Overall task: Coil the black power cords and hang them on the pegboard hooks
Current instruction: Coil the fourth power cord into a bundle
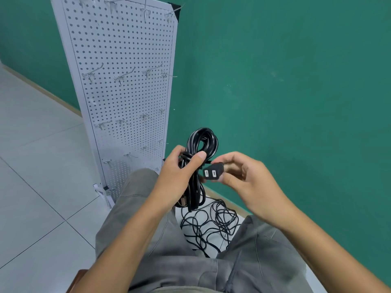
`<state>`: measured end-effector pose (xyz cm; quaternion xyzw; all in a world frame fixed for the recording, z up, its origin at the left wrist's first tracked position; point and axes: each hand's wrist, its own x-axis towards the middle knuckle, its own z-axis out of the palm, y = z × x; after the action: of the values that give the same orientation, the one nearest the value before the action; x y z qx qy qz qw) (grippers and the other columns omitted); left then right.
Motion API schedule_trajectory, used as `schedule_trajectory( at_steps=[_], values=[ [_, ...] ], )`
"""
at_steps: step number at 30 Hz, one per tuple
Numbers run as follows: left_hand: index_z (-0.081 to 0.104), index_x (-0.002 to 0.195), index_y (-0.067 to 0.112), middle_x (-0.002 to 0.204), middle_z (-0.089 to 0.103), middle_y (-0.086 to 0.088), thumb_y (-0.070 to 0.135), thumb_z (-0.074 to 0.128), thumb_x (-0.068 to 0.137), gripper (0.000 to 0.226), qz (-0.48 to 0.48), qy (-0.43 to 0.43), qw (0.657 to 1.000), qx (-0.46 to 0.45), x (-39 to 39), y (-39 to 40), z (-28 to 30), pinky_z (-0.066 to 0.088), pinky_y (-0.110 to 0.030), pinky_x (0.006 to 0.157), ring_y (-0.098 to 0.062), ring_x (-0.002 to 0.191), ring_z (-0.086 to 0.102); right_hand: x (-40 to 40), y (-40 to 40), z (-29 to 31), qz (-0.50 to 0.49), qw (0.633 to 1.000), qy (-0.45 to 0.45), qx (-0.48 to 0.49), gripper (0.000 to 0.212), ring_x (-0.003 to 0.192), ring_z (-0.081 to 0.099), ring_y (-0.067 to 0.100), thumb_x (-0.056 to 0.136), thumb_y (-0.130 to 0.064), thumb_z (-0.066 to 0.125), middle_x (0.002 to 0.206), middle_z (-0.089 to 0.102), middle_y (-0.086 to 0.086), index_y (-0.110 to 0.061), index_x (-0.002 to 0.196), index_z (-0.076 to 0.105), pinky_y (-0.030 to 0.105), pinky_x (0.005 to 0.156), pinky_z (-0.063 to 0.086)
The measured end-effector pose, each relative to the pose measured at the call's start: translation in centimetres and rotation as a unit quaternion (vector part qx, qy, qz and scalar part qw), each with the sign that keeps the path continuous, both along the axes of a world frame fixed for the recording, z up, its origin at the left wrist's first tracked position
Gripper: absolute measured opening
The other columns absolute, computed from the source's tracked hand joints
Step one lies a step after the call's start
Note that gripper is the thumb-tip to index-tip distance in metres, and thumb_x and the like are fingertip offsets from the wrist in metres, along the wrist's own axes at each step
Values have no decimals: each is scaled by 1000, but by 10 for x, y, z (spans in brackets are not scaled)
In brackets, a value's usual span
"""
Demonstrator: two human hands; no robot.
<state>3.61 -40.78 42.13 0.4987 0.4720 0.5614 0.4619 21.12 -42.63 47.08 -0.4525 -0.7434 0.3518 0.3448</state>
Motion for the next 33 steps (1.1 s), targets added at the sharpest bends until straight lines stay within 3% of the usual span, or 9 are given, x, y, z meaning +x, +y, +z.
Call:
schedule_trajectory(
  at_steps=[2, 5, 12, 15, 21, 25, 27, 29, 33],
  values=[
    [53, 91, 11, 72, 60, 5, 30, 68, 97, 25, -20, 6, 1000, -7, 4, -2, 1, 41, -8, 53, 3, 52, 61, -1, -2, 0, -9, 999, -13, 40, 9, 79, 72, 13, 94, -15, 70, 80, 77, -4, -22, 95, 64, 30, 89, 53],
    [58, 107, -1, 79, 62, -3, 18, 68, 96, 24, -44, -43, 998, -34, 12, -4, -1, 48, -14, 55, -2, 57, 65, -6, -6, 5, -12, 996, -19, 83, 9, 58, 60, 6, 95, -15, 69, 62, 70, -3, -18, 88, 63, 16, 70, 47],
    [64, 116, 9, 86, 73, -5, 38, 73, 92, 39, -62, -104, 990, -67, 19, -7, 2, 58, -36, 68, -18, 75, 71, -18, 6, -1, -42, 990, 132, 23, 22, 50, 37, 14, 102, -17, 59, 52, 45, -5, -13, 81, 53, 27, 52, 36],
    [70, 114, 8, 103, 74, -18, 27, 69, 97, 25, -80, -152, 981, -89, 20, -6, 1, 62, -37, 75, -21, 88, 73, -22, 11, -1, -46, 990, 130, 21, 26, 50, 37, 14, 105, -26, 55, 53, 46, -9, -8, 87, 52, 41, 55, 36],
    [73, 95, 10, 79, 73, -7, 13, 70, 94, 5, -18, -151, 987, -55, 17, -3, -1, 52, -32, 70, -17, 71, 68, -28, 11, -7, -41, 989, 131, 57, 31, 57, 44, 16, 101, -39, 56, 57, 49, -4, -18, 79, 60, 44, 61, 43],
    [75, 90, 9, 74, 66, -4, 17, 77, 87, 9, 32, -157, 986, -43, 12, -1, 1, 49, -33, 71, -17, 71, 60, -30, 6, -15, -11, 988, 149, 42, 9, 72, 62, 15, 103, -18, 58, 75, 65, 9, -17, 101, 66, 22, 74, 51],
    [72, 92, 3, 77, 64, -7, 24, 82, 79, 27, 48, -173, 983, -44, 9, 0, 0, 48, -35, 71, -18, 73, 58, -32, 6, -18, -9, 988, 149, 35, 6, 80, 66, 26, 97, -20, 66, 85, 65, 20, -25, 101, 68, 24, 81, 53],
    [72, 93, 3, 75, 65, -6, 20, 82, 81, 23, 52, -179, 981, -43, 9, 0, 1, 50, -30, 66, -17, 69, 60, -33, 6, -19, -41, 989, 127, 70, 5, 80, 66, 23, 93, -25, 69, 88, 61, 15, -26, 97, 70, 25, 81, 52],
    [73, 102, 5, 82, 73, -10, 5, 75, 89, 13, 49, -158, 986, 1, 14, -3, 9, 55, -25, 67, -15, 70, 67, -39, -1, -10, -67, 982, 114, 137, 10, 81, 59, 2, 99, -17, 63, 95, 57, -3, -9, 97, 70, 10, 73, 44]
  ],
)
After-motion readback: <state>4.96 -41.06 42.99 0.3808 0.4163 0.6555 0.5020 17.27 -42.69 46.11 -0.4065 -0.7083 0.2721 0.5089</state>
